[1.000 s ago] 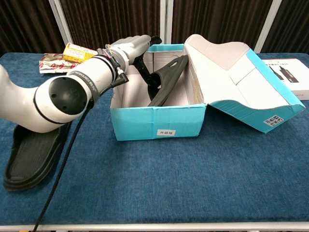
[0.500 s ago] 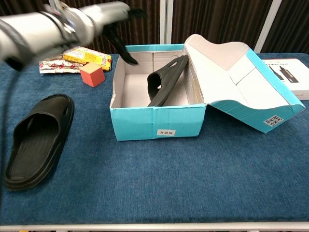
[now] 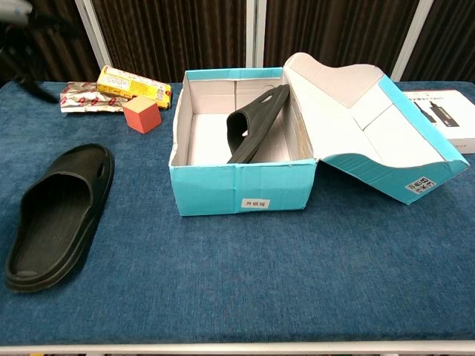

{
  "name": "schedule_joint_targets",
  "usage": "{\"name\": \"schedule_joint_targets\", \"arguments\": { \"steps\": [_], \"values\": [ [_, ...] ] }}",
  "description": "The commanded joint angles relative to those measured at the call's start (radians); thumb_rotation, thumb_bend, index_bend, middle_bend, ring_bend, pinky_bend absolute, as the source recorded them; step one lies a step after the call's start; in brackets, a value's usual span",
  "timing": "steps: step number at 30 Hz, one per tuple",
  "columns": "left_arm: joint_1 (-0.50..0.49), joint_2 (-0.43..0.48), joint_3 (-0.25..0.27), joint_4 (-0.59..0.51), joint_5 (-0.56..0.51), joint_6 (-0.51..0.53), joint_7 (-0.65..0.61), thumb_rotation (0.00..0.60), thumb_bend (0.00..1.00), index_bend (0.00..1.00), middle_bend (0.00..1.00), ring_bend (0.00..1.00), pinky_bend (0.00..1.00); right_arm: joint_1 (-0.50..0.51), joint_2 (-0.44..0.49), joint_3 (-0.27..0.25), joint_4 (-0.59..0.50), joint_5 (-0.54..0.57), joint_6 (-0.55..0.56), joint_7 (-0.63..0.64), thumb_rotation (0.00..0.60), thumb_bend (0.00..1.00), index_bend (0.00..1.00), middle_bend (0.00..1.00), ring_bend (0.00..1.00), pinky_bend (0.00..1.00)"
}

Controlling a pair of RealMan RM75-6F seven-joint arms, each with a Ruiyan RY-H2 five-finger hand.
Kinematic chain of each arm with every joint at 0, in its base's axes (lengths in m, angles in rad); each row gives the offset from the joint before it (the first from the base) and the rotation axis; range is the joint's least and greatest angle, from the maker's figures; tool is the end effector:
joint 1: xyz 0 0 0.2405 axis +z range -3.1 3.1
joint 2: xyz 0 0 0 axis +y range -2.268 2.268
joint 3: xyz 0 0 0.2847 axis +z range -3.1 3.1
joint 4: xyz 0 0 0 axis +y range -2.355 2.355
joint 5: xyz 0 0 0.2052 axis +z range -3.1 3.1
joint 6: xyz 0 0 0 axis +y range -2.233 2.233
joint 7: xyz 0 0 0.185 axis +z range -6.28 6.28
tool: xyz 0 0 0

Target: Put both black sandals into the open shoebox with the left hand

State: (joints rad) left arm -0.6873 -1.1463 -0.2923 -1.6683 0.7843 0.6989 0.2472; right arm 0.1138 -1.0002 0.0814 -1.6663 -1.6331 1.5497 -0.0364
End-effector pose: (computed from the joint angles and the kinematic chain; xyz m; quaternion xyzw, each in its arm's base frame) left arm -0.2201 0.4166 0.0921 -0.6656 -0.5207 -0.3069 0.4378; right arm -0.2917 -0.2355 0.2163 0.6371 -0.2890 0.4206 0.5777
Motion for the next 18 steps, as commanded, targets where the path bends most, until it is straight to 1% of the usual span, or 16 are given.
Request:
{"name": "schedule_joint_targets", "arguments": {
  "steps": [1, 4, 6, 9, 14, 18],
  "values": [
    [0.027, 0.027, 0.049, -0.007, 0.041, -0.06, -0.056, 0.6, 0.05, 0.08, 0.03, 0.54, 0.58, 0.005, -0.007, -0.006, 0.001, -0.001, -0.013, -0.003, 0.6, 0.24, 0.07, 0.1, 0.04, 0.2],
    [0.036, 0.005, 0.084, 0.016, 0.072, -0.077, -0.088, 0.6, 0.05, 0.07, 0.03, 0.54, 0.58, 0.009, -0.013, -0.01, 0.001, 0.001, -0.024, -0.005, 0.6, 0.23, 0.07, 0.1, 0.04, 0.2],
    [0.027, -0.012, 0.11, 0.036, 0.074, -0.11, -0.099, 0.6, 0.05, 0.06, 0.02, 0.54, 0.58, 0.012, -0.017, -0.011, 0.001, 0.0, -0.029, -0.006, 0.6, 0.24, 0.07, 0.1, 0.04, 0.2],
    [0.003, -0.035, 0.135, 0.064, 0.059, -0.15, -0.112, 0.6, 0.05, 0.04, 0.0, 0.54, 0.58, 0.015, -0.019, -0.013, -0.001, -0.008, -0.029, -0.008, 0.6, 0.24, 0.07, 0.09, 0.05, 0.2],
    [-0.038, -0.082, 0.179, 0.122, 0.016, -0.158, -0.095, 0.6, 0.05, 0.03, 0.0, 0.54, 0.58, 0.01, -0.017, -0.015, -0.004, -0.009, -0.02, -0.012, 0.6, 0.24, 0.07, 0.09, 0.04, 0.2],
    [-0.073, -0.113, 0.202, 0.159, -0.035, -0.171, -0.094, 0.6, 0.05, 0.03, 0.0, 0.54, 0.58, 0.008, -0.018, -0.016, -0.001, -0.004, -0.02, -0.006, 0.6, 0.24, 0.07, 0.09, 0.04, 0.2]
  ]
}}
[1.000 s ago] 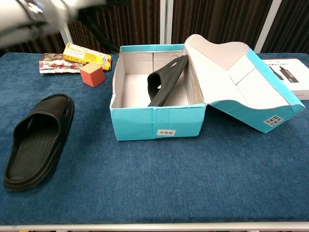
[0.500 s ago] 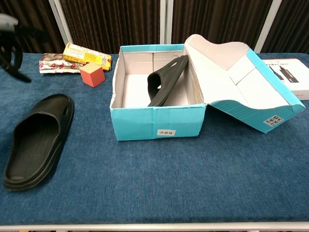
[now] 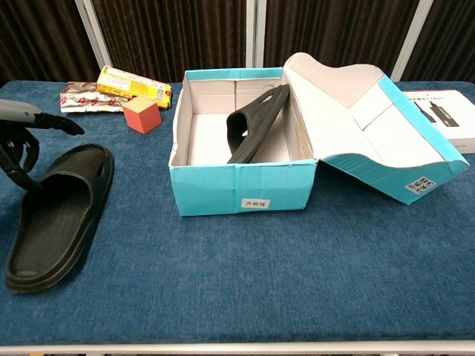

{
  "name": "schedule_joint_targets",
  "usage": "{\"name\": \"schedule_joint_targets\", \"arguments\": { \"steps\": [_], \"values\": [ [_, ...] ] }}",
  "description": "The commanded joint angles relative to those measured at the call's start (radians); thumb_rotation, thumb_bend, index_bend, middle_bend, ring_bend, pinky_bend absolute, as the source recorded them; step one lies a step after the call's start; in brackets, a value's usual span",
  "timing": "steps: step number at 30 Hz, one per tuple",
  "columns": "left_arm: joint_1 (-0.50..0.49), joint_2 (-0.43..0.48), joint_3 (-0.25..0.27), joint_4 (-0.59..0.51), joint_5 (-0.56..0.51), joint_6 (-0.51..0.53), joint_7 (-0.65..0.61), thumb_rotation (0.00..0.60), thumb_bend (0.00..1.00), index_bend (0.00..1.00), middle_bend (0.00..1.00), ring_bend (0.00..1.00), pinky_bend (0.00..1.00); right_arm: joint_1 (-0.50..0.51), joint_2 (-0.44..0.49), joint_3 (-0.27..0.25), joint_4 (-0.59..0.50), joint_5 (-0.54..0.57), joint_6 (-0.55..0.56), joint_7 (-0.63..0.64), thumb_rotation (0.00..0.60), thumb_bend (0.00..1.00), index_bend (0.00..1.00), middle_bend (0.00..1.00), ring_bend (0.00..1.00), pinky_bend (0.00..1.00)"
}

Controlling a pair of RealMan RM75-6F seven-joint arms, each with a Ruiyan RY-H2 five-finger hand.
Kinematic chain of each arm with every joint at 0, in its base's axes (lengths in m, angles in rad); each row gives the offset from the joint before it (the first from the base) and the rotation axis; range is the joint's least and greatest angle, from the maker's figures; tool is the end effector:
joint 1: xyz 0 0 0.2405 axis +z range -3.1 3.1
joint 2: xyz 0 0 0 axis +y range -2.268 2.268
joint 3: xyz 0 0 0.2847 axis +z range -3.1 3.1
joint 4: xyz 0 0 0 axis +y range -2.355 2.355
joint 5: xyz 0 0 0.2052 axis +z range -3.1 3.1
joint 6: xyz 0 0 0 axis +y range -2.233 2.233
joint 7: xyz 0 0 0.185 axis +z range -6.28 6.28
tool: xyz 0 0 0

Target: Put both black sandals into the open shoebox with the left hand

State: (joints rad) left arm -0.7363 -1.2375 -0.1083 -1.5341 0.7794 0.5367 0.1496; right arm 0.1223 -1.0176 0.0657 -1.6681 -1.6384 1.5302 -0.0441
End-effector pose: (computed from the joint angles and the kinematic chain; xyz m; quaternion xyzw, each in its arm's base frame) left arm -0.2705 0.3871 0.0272 -0.6885 -0.5832 -0.2002 0.3818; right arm -0.2916 -0.2352 0.2043 0.6449 -0.2989 0.4164 0.5669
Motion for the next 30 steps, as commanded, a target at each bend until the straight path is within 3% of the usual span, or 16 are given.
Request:
{"name": "schedule_joint_targets", "arguments": {
  "steps": [1, 5, 11, 17, 22, 30],
  "values": [
    [-0.031, -0.026, 0.024, 0.03, -0.042, -0.01, 0.006, 0.6, 0.05, 0.03, 0.0, 0.54, 0.58, -0.001, -0.001, -0.001, 0.002, 0.001, 0.0, 0.002, 0.6, 0.24, 0.07, 0.09, 0.04, 0.2],
    [-0.058, -0.029, 0.049, 0.032, -0.102, -0.01, 0.006, 0.6, 0.05, 0.04, 0.02, 0.56, 0.6, -0.003, -0.001, -0.002, 0.006, 0.0, 0.004, 0.004, 0.6, 0.24, 0.07, 0.1, 0.04, 0.2],
    [-0.078, -0.045, 0.075, 0.033, -0.155, 0.004, -0.012, 0.6, 0.05, 0.13, 0.14, 0.61, 0.64, -0.001, -0.006, 0.0, 0.015, 0.004, 0.004, 0.015, 0.6, 0.24, 0.07, 0.1, 0.04, 0.2],
    [-0.048, -0.102, 0.069, 0.035, -0.171, 0.165, -0.018, 0.6, 0.05, 0.38, 0.38, 0.72, 0.72, 0.002, -0.011, 0.001, 0.02, 0.003, 0.004, 0.016, 0.6, 0.24, 0.07, 0.1, 0.04, 0.2],
    [-0.003, -0.105, 0.047, -0.003, -0.122, 0.282, -0.036, 0.6, 0.05, 0.46, 0.46, 0.75, 0.78, 0.003, -0.009, 0.0, 0.014, 0.001, 0.004, 0.009, 0.6, 0.24, 0.07, 0.1, 0.04, 0.2],
    [0.092, 0.022, -0.034, -0.088, 0.049, 0.337, -0.228, 0.6, 0.05, 0.47, 0.47, 0.76, 0.78, -0.006, -0.004, -0.001, 0.003, 0.0, 0.018, -0.003, 0.6, 0.24, 0.07, 0.1, 0.04, 0.2]
  ]
}}
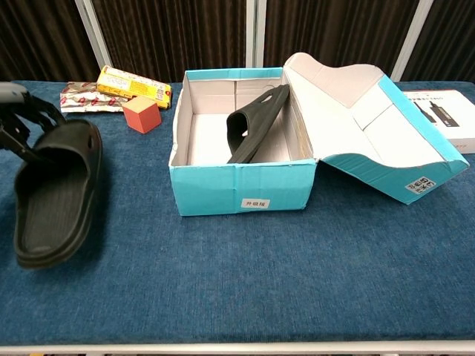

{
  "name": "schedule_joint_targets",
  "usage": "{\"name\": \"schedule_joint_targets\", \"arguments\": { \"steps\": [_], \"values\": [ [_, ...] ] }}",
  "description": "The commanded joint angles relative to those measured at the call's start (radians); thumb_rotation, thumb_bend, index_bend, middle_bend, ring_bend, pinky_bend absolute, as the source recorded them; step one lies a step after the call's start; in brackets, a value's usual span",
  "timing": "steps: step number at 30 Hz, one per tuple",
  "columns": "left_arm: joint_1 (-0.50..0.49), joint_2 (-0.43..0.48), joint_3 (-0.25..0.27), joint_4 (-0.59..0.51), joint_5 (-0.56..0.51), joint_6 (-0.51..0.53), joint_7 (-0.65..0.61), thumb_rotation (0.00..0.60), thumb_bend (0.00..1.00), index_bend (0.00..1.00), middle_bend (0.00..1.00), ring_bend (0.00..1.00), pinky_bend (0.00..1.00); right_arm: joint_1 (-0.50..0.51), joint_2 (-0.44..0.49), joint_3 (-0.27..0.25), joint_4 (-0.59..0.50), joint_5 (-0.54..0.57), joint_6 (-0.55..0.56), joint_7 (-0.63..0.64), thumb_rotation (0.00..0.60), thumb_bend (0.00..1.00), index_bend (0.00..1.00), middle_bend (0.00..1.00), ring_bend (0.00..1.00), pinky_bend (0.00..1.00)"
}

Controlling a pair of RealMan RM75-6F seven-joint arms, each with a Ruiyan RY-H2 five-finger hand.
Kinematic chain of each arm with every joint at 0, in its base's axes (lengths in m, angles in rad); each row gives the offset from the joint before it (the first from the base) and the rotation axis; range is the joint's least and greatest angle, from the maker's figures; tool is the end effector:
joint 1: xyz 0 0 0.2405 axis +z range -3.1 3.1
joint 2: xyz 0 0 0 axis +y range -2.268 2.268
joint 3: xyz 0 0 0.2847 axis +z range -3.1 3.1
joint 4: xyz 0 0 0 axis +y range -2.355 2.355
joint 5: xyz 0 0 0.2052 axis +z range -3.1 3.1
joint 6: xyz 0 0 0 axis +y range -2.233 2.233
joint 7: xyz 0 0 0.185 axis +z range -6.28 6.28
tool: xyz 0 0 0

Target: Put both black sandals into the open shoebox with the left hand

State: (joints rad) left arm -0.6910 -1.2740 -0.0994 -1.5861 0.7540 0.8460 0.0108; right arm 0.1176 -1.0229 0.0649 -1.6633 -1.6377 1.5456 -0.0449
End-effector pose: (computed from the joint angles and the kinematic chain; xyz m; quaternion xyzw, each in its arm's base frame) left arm -0.2713 0.3892 0.0474 -0.5865 -0.6105 -0.3092 0.4332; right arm -0.2924 -0.2335 0.2055 0.6407 -0.2965 0.4194 0.5707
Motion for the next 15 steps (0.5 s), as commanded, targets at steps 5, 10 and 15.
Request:
{"name": "schedule_joint_targets", "arguments": {
  "steps": [5, 10, 15],
  "values": [
    [0.074, 0.123, -0.137, -0.053, 0.191, -0.004, -0.3, 0.6, 0.05, 0.47, 0.46, 0.76, 0.78, -0.001, -0.002, 0.001, -0.008, -0.005, 0.005, -0.01, 0.6, 0.24, 0.07, 0.1, 0.04, 0.2],
    [0.047, 0.096, -0.231, -0.016, 0.333, -0.067, -0.539, 0.6, 0.05, 0.47, 0.45, 0.75, 0.78, 0.001, -0.001, -0.002, -0.015, -0.017, 0.006, -0.019, 0.6, 0.23, 0.07, 0.1, 0.04, 0.2],
    [-0.038, 0.009, -0.28, 0.059, 0.433, -0.171, -0.725, 0.6, 0.05, 0.46, 0.44, 0.75, 0.77, -0.003, 0.009, -0.001, -0.027, -0.013, 0.01, -0.028, 0.6, 0.24, 0.07, 0.1, 0.04, 0.21]
  ]
}}
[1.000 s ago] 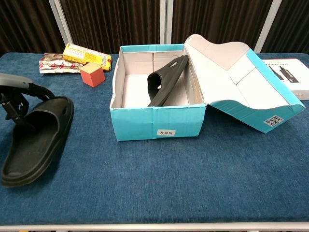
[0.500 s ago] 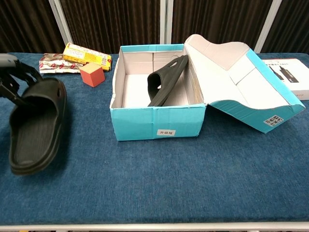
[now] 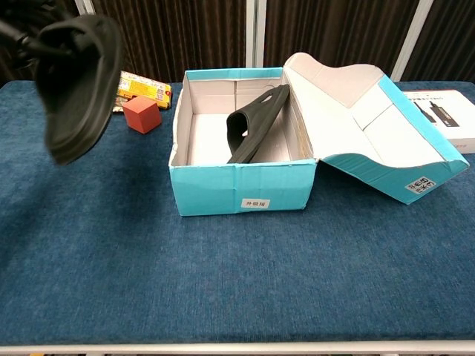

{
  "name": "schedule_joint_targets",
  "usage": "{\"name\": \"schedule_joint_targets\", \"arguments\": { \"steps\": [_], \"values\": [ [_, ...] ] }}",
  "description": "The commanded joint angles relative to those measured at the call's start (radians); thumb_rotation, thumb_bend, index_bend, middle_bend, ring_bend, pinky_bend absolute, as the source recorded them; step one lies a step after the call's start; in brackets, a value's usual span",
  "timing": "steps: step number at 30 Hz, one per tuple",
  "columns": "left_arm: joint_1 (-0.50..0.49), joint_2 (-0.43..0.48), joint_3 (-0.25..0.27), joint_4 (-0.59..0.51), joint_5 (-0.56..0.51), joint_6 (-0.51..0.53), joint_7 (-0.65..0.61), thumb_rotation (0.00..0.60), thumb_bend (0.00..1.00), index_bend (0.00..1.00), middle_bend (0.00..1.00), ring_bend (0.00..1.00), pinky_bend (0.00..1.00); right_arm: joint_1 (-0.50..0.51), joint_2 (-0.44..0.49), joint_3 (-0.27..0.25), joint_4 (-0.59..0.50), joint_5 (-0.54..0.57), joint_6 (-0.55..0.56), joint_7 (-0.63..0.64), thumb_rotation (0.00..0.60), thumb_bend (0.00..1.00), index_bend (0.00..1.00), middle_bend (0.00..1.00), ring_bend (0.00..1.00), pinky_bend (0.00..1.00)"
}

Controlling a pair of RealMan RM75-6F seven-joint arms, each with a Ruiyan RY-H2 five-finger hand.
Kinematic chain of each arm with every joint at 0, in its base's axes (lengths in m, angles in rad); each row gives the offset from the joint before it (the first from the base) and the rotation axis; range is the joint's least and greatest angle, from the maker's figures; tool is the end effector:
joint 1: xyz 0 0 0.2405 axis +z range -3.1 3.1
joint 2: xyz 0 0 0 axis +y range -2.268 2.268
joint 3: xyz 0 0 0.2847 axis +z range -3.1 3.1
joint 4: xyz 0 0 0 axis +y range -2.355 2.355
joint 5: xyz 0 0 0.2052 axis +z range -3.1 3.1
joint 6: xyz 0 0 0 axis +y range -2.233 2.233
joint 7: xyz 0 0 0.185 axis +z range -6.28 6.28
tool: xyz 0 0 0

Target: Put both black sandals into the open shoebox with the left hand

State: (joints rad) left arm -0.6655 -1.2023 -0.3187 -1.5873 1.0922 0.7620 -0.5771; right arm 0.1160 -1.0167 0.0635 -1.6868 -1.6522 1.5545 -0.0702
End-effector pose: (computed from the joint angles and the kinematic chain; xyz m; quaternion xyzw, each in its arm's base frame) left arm -0.1971 0.4270 0.0942 -0.5058 -0.6498 -0.4931 0.2807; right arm -0.2855 -0.2316 0.2057 0.6438 -0.2886 0.4219 0.5695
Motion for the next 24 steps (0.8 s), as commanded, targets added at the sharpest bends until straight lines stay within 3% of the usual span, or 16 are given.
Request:
{"name": "schedule_joint_targets", "arguments": {
  "steps": [1, 6, 11, 24],
  "values": [
    [-0.086, -0.089, -0.069, 0.085, 0.111, -0.108, -0.172, 0.6, 0.05, 0.46, 0.43, 0.74, 0.77, -0.003, 0.005, 0.0, -0.005, 0.003, 0.002, -0.005, 0.6, 0.24, 0.07, 0.1, 0.05, 0.21],
    [-0.18, -0.209, -0.076, 0.218, 0.15, -0.159, -0.217, 0.6, 0.05, 0.46, 0.43, 0.74, 0.76, -0.007, 0.014, 0.0, -0.015, 0.008, 0.003, -0.013, 0.6, 0.24, 0.07, 0.1, 0.04, 0.21],
    [-0.253, -0.317, -0.098, 0.336, 0.105, -0.19, -0.225, 0.6, 0.05, 0.45, 0.43, 0.74, 0.75, -0.009, 0.019, 0.001, -0.023, 0.016, -0.001, -0.023, 0.6, 0.23, 0.07, 0.1, 0.04, 0.21],
    [-0.335, -0.489, -0.115, 0.57, 0.024, -0.207, -0.202, 0.6, 0.05, 0.45, 0.41, 0.74, 0.68, 0.003, 0.022, 0.011, -0.03, 0.035, -0.024, -0.033, 0.6, 0.24, 0.07, 0.1, 0.04, 0.21]
  ]
}}
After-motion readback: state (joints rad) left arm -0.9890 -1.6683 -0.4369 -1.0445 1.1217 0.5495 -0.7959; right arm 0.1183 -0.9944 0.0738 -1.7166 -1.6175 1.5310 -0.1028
